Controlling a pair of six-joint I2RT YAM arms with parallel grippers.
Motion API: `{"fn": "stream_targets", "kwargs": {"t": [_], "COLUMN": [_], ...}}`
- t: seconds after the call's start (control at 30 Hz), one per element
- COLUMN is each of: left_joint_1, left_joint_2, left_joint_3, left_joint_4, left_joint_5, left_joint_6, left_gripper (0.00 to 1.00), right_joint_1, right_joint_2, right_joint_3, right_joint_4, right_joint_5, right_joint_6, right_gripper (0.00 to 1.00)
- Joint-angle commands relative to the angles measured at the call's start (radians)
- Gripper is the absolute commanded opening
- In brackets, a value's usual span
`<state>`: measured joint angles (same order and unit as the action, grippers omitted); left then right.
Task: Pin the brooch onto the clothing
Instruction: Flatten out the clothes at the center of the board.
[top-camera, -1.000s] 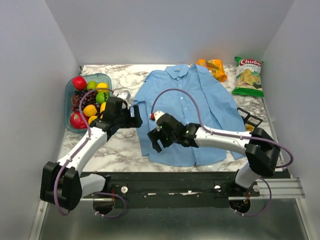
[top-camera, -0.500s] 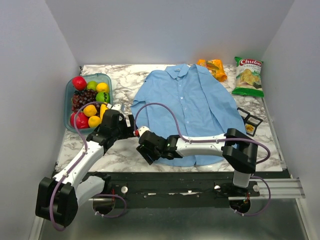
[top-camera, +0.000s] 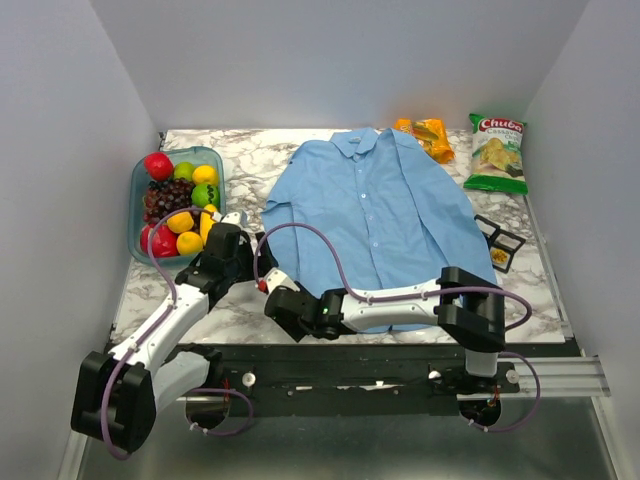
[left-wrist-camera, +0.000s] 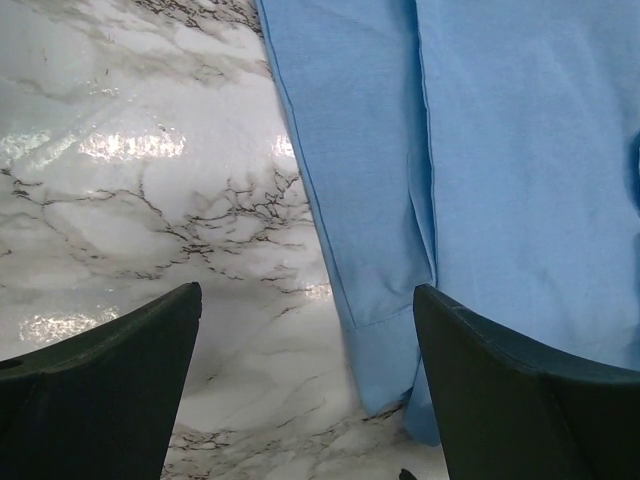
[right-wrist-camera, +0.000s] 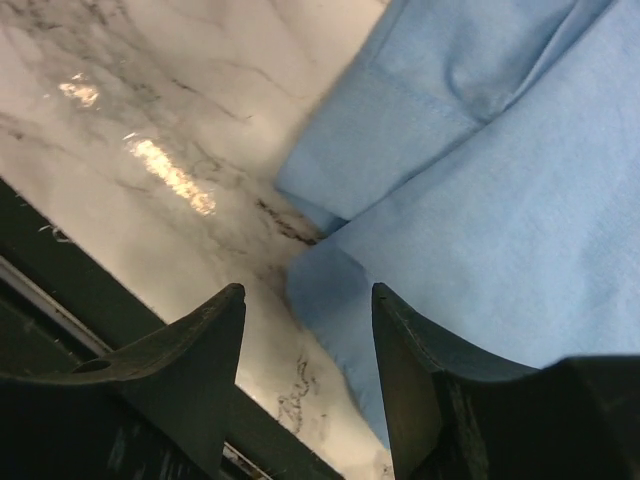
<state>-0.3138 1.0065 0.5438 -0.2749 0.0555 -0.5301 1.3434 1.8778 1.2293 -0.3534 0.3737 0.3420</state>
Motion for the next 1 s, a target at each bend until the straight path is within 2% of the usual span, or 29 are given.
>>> {"fn": "stream_targets", "kwargs": {"t": [0.0, 0.1, 0.27, 0.6, 0.7, 0.8, 0.87, 0.93, 0.97], "left_joint_1": [0.001, 0.002, 0.005, 0.038, 0.039, 0.039, 0.039, 0.039, 0.039], "left_joint_2": [-0.002, -0.005, -0.012, -0.048, -0.048, -0.043, -0.045, -0.045, -0.045], "left_joint_3": [-0.028, -0.036, -0.041, -0.077, -0.081, -0.082, -0.091, -0.097, -0.108], "left_joint_4": [0.039, 0.042, 0.039, 0.045, 0.043, 0.040, 0.045, 0.049, 0.049], "left_joint_5": [-0.028, -0.028, -0.040, -0.089, -0.091, -0.089, -0.080, -0.068, -0.057], "left_joint_6": [-0.025, -0.027, -0.027, -0.048, -0.050, -0.051, -0.059, -0.065, -0.073], "left_gripper": [0.96, 0.96, 0.96, 0.96, 0.96, 0.95, 0.95, 0.94, 0.93], "right_joint_1": [0.028, 0.030, 0.030, 0.028, 0.026, 0.017, 0.011, 0.007, 0.003], "right_joint_2": [0.021, 0.050, 0.087, 0.127, 0.132, 0.135, 0.136, 0.130, 0.123], "right_joint_3": [0.022, 0.035, 0.064, 0.090, 0.087, 0.075, 0.070, 0.068, 0.067], "right_joint_4": [-0.016, -0.016, -0.032, -0.071, -0.082, -0.084, -0.084, -0.085, -0.081], "right_joint_5": [0.057, 0.050, 0.070, 0.128, 0.134, 0.122, 0.119, 0.117, 0.114], "right_joint_6": [0.006, 0.008, 0.011, 0.057, 0.081, 0.104, 0.115, 0.121, 0.127], "right_gripper": [0.61, 0.60, 0.51, 0.44, 0.36, 0.22, 0.09, 0.01, 0.01]}}
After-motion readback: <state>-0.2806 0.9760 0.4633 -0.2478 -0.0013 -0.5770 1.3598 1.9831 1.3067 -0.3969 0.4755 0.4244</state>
